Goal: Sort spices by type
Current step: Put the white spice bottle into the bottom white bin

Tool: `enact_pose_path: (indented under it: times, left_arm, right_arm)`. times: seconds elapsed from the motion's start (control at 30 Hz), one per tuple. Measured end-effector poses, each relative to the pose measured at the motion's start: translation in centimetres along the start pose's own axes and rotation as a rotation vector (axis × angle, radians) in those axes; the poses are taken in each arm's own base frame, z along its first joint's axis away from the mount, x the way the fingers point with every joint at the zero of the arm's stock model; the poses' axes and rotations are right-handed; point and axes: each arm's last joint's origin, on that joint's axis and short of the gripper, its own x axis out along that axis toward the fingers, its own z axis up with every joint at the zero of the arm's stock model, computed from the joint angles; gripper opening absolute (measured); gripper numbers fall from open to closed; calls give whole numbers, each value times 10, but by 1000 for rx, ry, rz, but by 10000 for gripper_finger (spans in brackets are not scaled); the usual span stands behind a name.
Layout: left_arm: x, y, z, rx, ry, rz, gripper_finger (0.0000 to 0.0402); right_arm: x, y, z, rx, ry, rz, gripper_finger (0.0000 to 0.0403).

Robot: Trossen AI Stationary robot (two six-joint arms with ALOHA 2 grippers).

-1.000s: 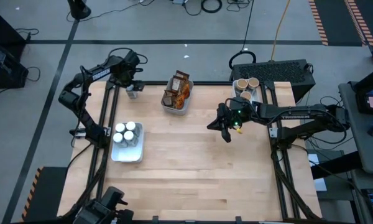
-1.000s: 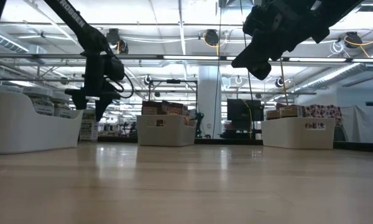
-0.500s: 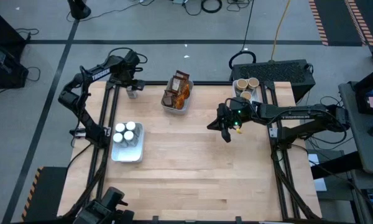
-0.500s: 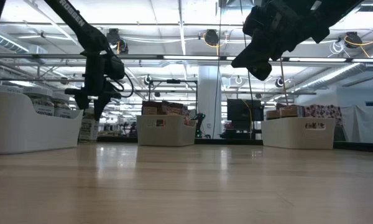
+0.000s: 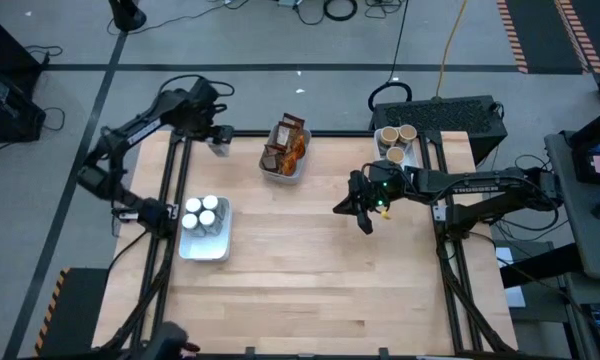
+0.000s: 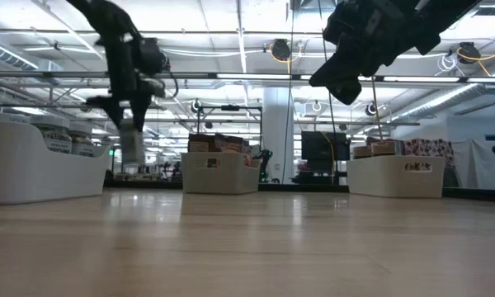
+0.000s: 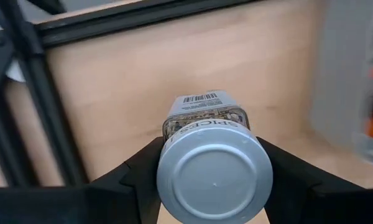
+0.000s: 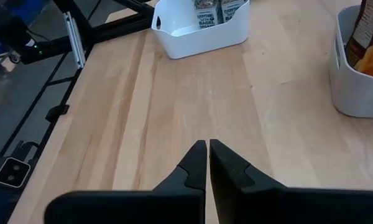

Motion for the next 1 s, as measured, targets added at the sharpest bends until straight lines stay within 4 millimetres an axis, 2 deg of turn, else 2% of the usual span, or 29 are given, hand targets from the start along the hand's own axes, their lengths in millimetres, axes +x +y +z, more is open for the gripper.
enact_pose_path:
  times: [0.2, 0.5, 0.8, 1.0]
  left_arm:
    - [-44, -18, -29, -26, -82, -151, 209]
    - [-104, -58, -98, 1, -44, -350, 209]
    - [-121, -104, -171, -17, 143, -434, 209]
    - [-127, -116, -213, -48, 215, -400, 209]
  right_arm:
    - [0, 0, 0, -46, 0, 0, 0]
    - [0, 0, 2, -172, -17, 1, 0]
    - [-1, 2, 11, -294, -113, 5, 0]
    - [-1, 2, 12, -327, -121, 4, 0]
